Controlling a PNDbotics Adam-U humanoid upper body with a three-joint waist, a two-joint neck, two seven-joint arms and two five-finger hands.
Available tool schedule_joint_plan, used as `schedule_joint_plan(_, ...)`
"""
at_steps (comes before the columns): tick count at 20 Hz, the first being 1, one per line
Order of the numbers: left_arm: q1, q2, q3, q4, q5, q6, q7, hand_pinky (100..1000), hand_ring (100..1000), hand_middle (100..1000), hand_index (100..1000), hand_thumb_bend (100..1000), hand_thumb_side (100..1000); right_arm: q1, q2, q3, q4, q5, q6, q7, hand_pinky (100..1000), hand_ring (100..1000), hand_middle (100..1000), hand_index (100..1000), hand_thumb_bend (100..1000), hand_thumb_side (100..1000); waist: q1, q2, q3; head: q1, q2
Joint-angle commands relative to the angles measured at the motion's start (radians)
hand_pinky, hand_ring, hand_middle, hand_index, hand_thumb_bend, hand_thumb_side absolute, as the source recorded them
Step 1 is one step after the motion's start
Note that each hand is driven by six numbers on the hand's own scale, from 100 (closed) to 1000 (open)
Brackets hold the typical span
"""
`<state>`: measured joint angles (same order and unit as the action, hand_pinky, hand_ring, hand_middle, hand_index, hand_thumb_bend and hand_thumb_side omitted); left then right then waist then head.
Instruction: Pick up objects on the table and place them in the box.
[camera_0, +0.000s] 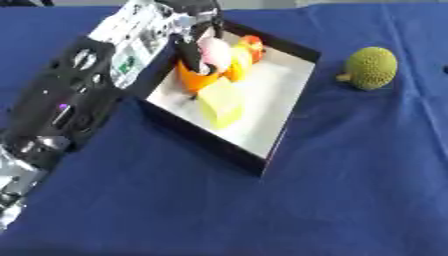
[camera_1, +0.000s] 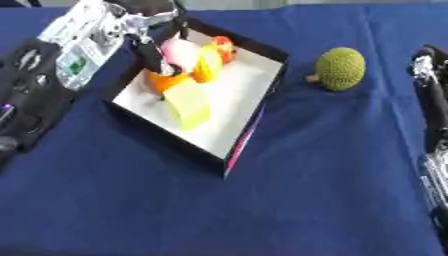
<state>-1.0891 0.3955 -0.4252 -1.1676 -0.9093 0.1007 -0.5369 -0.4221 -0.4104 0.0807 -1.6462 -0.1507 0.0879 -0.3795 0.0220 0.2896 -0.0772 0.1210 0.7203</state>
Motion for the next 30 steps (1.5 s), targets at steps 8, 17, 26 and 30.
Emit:
schedule_joint_plan(8, -0.022, 0.081, 0.077, -0.146, 0.082, -0.002, -0.013, 838, 892, 879, 936, 506, 482, -0.004, -0.023, -0.01, -0.025, -0.005, -0.007, -0.011, 984, 840, 807, 890, 100, 748, 0.001, -0.048, 0.011, -0.006, 0.006)
schedule_joint_plan(17, 0.068, 0.191, 0.192, -0.429, 0.356, 0.164, 0.121, 788, 845, 849, 892, 266, 337, 0.005, -0.032, -0.013, -0.025, -0.002, -0.006, -0.014, 984, 840, 807, 891, 100, 749, 0.004, -0.05, 0.026, -0.018, 0.008)
schedule_joint_plan(26, 0.289, 0.204, 0.409, -0.635, 0.502, 0.31, 0.259, 720, 785, 850, 864, 100, 599, 0.025, -0.044, -0.039, -0.029, -0.001, -0.006, -0.036, 984, 839, 807, 890, 100, 747, -0.017, -0.04, 0.082, -0.08, 0.002)
schedule_joint_plan(30, 0.402, 0.184, 0.523, -0.694, 0.572, 0.377, 0.329, 725, 790, 859, 873, 100, 826, 0.027, -0.045, -0.044, -0.032, -0.001, -0.006, -0.042, 984, 839, 807, 891, 100, 745, -0.024, -0.037, 0.091, -0.089, -0.002)
